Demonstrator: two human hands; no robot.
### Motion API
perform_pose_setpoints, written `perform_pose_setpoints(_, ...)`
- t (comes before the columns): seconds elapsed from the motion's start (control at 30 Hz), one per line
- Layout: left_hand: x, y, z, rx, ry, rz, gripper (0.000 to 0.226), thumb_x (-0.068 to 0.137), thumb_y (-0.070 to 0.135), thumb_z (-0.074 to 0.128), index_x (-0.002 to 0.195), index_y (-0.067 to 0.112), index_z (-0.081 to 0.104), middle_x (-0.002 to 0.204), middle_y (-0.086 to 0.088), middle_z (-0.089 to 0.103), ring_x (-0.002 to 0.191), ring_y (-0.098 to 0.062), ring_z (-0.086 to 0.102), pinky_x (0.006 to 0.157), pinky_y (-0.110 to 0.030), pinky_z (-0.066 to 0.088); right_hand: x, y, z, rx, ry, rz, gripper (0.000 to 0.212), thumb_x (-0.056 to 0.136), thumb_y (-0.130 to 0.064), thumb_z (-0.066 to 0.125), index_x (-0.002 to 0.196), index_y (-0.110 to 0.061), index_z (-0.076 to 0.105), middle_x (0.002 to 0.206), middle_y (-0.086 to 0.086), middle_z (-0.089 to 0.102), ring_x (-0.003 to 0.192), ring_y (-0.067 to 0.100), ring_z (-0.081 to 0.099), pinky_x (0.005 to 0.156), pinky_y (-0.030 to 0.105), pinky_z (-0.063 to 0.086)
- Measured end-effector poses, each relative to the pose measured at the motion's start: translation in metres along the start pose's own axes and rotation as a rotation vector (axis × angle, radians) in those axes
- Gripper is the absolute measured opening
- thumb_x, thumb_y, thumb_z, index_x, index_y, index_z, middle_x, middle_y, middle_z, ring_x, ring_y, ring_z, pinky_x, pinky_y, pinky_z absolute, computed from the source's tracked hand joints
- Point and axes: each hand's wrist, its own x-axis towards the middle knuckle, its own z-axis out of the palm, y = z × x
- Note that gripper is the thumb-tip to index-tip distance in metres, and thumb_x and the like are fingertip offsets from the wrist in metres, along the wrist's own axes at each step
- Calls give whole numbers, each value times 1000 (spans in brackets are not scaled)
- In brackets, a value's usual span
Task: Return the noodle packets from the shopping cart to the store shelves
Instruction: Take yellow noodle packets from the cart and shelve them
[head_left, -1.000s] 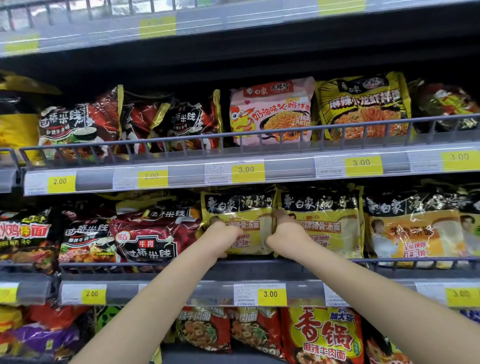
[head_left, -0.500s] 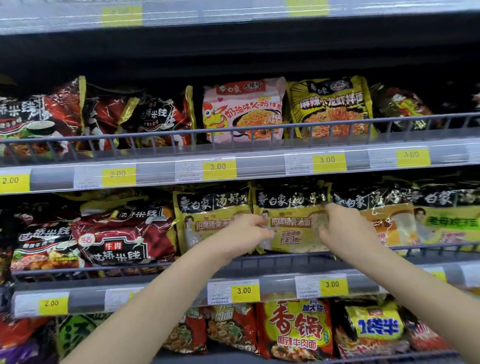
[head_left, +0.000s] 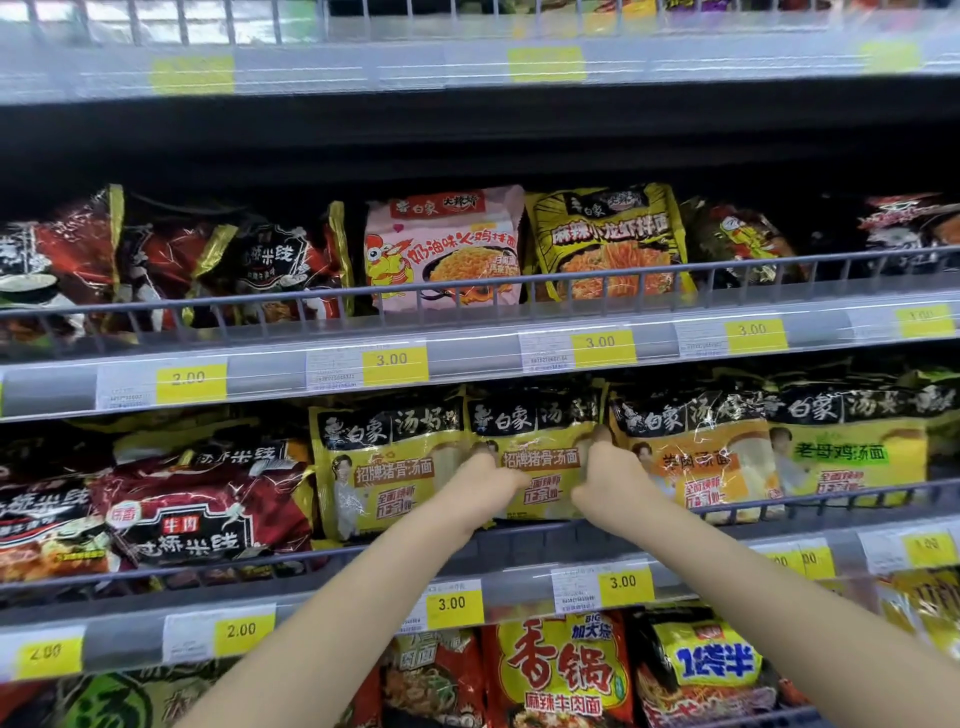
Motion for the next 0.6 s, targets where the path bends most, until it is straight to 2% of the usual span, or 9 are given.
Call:
perform_pose_setpoints(0.07,0,-4,0,43,-6,23,50,91,26,57,130,3,36,118,-7,53,105,-19,51,90,-33,42,3,-1,-1,3,-26,12,40,87,-1,48,123,-3,31,69,0,44,57,12,44,45,24,35)
perform_pose_setpoints(0.17,0,-6,-3,171,-16,77,40,90,20,56,124,4,41,87,-3,52,80,-15,51,73,-31,47,6,4,-2,-13,-14,31,41,86,-1,49,124,-4,34,68,1,45,54,11,42,43,22,32)
perform_pose_setpoints(0.23,3,-6,-6,315,32,127,26,91,17,53,114,11,42,91,-6,55,80,-19,54,70,-34,50,6,10,-4,-40,20,52,58,85,-2,51,137,-2,27,79,5,51,65,19,53,49,27,39)
perform_pose_setpoints(0.27,3,-4,-8,360,57,135,20,91,17,52,108,11,44,93,-8,56,79,-21,55,67,-33,50,6,11,-5,-78,27,64,56,85,-3,52,136,0,30,83,6,52,78,25,58,54,30,41)
perform_pose_setpoints(0.3,4,-3,-10,371,58,121,17,91,19,52,104,10,48,91,-8,58,75,-21,56,61,-31,48,5,12,-5,-106,30,62,42,85,-4,52,125,0,41,83,6,51,86,29,60,57,30,41)
perform_pose_setpoints(0.37,4,0,-10,313,-12,50,20,92,20,51,107,7,56,85,-7,61,70,-19,56,60,-29,49,6,12,-7,-111,16,70,2,85,-5,52,86,-5,50,73,3,49,75,26,57,53,27,39)
perform_pose_setpoints(0.4,4,1,-9,291,-58,22,23,93,20,50,111,7,58,85,-7,62,70,-19,57,62,-29,51,9,12,-6,-95,-3,71,12,85,-4,51,74,-9,46,70,2,48,64,21,53,51,26,40)
perform_pose_setpoints(0.47,6,3,-6,337,-143,12,28,93,22,49,117,11,59,91,-4,62,75,-18,56,66,-27,49,13,12,-4,-83,-57,58,21,84,-3,48,66,-12,42,69,1,47,57,16,47,54,27,45)
perform_pose_setpoints(0.6,10,2,1,363,-190,52,34,94,26,50,125,18,57,111,-2,57,93,-18,54,77,-26,49,18,11,0,-66,-121,24,21,85,-5,46,66,-12,40,70,1,42,62,17,46,53,23,42)
